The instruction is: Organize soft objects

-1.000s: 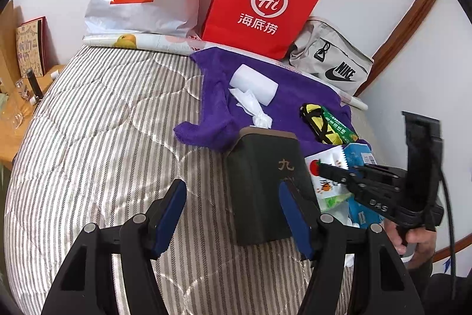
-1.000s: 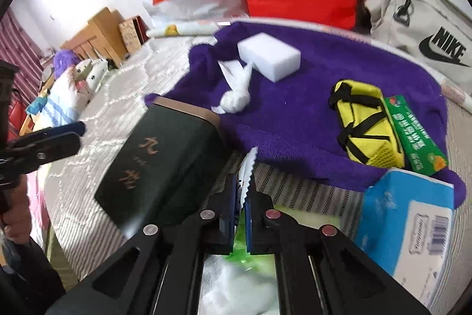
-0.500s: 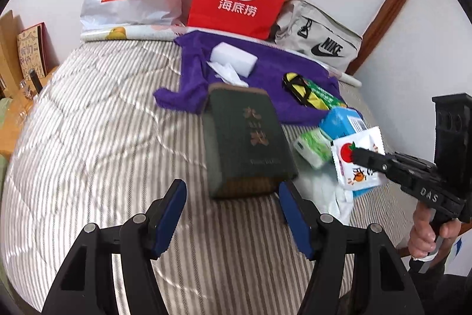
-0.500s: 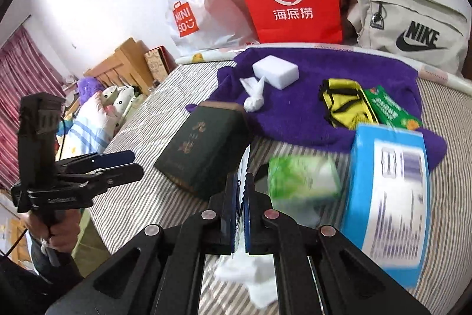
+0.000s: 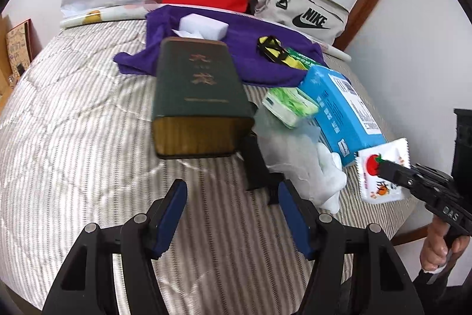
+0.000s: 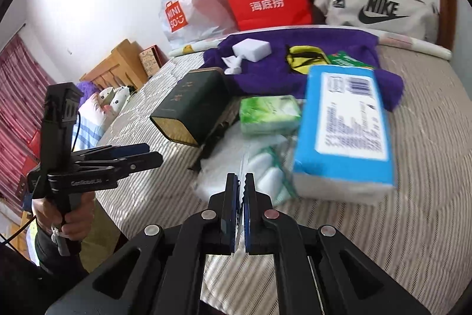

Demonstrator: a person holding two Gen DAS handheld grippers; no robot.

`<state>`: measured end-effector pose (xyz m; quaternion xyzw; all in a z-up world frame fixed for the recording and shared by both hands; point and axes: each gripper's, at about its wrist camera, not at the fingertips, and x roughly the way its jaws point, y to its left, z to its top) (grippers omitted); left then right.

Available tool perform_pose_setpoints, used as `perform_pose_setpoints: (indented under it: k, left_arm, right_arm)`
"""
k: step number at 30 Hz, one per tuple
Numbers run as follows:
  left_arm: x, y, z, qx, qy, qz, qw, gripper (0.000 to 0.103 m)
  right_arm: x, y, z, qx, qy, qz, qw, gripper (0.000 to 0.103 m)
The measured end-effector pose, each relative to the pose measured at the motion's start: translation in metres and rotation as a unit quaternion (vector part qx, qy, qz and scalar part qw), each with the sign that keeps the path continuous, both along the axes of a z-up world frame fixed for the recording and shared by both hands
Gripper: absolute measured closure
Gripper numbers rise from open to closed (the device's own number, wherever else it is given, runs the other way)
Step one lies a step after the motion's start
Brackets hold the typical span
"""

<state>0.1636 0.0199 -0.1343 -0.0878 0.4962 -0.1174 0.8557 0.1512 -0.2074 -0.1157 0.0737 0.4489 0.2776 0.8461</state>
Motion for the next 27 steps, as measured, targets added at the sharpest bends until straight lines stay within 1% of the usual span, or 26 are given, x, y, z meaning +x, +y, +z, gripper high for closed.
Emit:
perform_pose_setpoints:
  k: [3, 5, 9, 11, 13, 17, 20, 22, 23, 24, 25, 27]
  left_arm:
    - [0.004, -0.010, -0.007, 0.005, 0.001, 0.009, 1.0000, 0.043]
    - [0.007, -0.017, -0.013, 0.011, -0.001, 0.017, 0.9998, 0.049]
    - [0.015, -0.031, -0.023, 0.023, 0.005, 0.023, 0.9995, 0.054]
    - [0.018, -0.035, -0.024, 0.031, 0.006, 0.022, 0.9993, 0.061]
    - [0.022, -0.040, -0.026, 0.035, 0.008, 0.023, 0.9991, 0.063]
    - [0.025, -0.049, -0.029, 0.060, 0.007, 0.027, 0.9978, 0.066]
    - [0.026, -0.059, -0.031, 0.095, 0.000, 0.023, 0.9952, 0.066]
    - [0.026, -0.063, -0.031, 0.107, -0.005, 0.021, 0.9941, 0.067]
    - [0.026, -0.063, -0.030, 0.105, -0.006, 0.019, 0.9943, 0.077]
    - [0.025, -0.062, -0.030, 0.095, -0.005, 0.012, 0.9954, 0.079]
    - [0.024, -0.062, -0.029, 0.094, -0.004, 0.011, 0.9955, 0.081]
    - [0.021, -0.062, -0.028, 0.107, -0.005, 0.005, 0.9943, 0.082]
  right_arm:
    - [-0.010, -0.013, -0.003, 0.000, -0.005, -0.007, 1.000, 0.099]
    - [-0.013, -0.022, -0.008, 0.006, -0.003, -0.012, 1.000, 0.099]
    - [-0.018, -0.039, -0.015, 0.020, 0.003, -0.020, 1.000, 0.099]
    - [-0.020, -0.046, -0.016, 0.025, 0.003, -0.023, 0.999, 0.099]
    - [-0.021, -0.053, -0.017, 0.031, 0.001, -0.026, 0.999, 0.099]
    - [-0.020, -0.060, -0.024, 0.044, 0.007, -0.029, 0.999, 0.099]
    - [-0.021, -0.061, -0.030, 0.049, 0.012, -0.026, 0.998, 0.099]
    - [-0.021, -0.061, -0.033, 0.051, 0.016, -0.025, 0.998, 0.099]
    - [-0.020, -0.061, -0.034, 0.052, 0.018, -0.026, 0.998, 0.099]
    - [-0.021, -0.061, -0.035, 0.053, 0.020, -0.026, 0.998, 0.099]
    - [-0.022, -0.061, -0.035, 0.054, 0.020, -0.025, 0.998, 0.099]
    - [-0.024, -0.061, -0.035, 0.054, 0.019, -0.025, 0.998, 0.099]
